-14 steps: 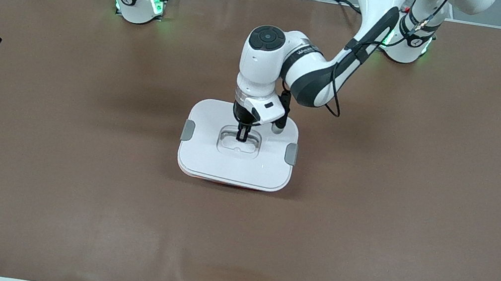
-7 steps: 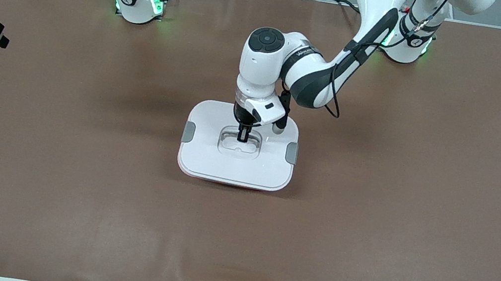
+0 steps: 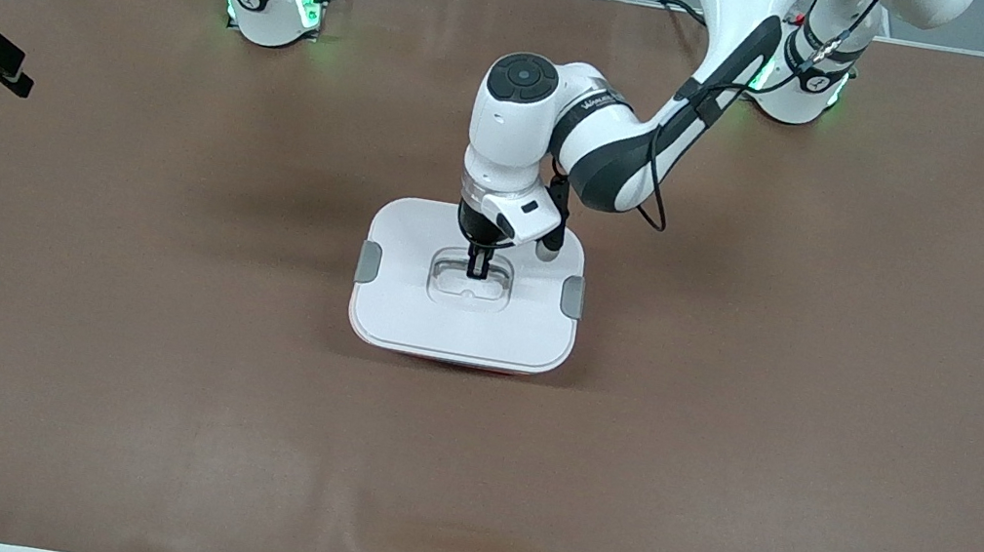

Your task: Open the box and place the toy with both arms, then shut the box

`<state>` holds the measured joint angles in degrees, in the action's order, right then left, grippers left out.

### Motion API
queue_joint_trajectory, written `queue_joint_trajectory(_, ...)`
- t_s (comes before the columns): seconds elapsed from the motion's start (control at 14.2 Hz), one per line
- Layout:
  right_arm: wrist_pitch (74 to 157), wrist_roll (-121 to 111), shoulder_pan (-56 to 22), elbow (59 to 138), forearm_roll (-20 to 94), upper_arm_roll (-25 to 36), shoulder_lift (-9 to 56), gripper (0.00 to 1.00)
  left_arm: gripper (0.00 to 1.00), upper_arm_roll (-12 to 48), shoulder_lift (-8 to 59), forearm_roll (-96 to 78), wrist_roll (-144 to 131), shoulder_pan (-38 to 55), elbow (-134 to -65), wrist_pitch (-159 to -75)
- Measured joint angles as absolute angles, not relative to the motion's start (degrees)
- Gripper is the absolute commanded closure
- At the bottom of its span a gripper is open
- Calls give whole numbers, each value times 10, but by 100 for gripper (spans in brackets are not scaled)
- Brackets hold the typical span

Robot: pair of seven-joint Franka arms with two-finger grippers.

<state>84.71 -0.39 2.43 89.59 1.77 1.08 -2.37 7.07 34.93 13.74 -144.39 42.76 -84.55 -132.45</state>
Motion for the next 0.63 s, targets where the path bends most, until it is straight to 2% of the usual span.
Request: queue_joint_trajectory(0.63, 846, -3, 24, 896, 18, 13, -24, 0, 100, 66, 349, 137, -1456, 435, -838, -1310)
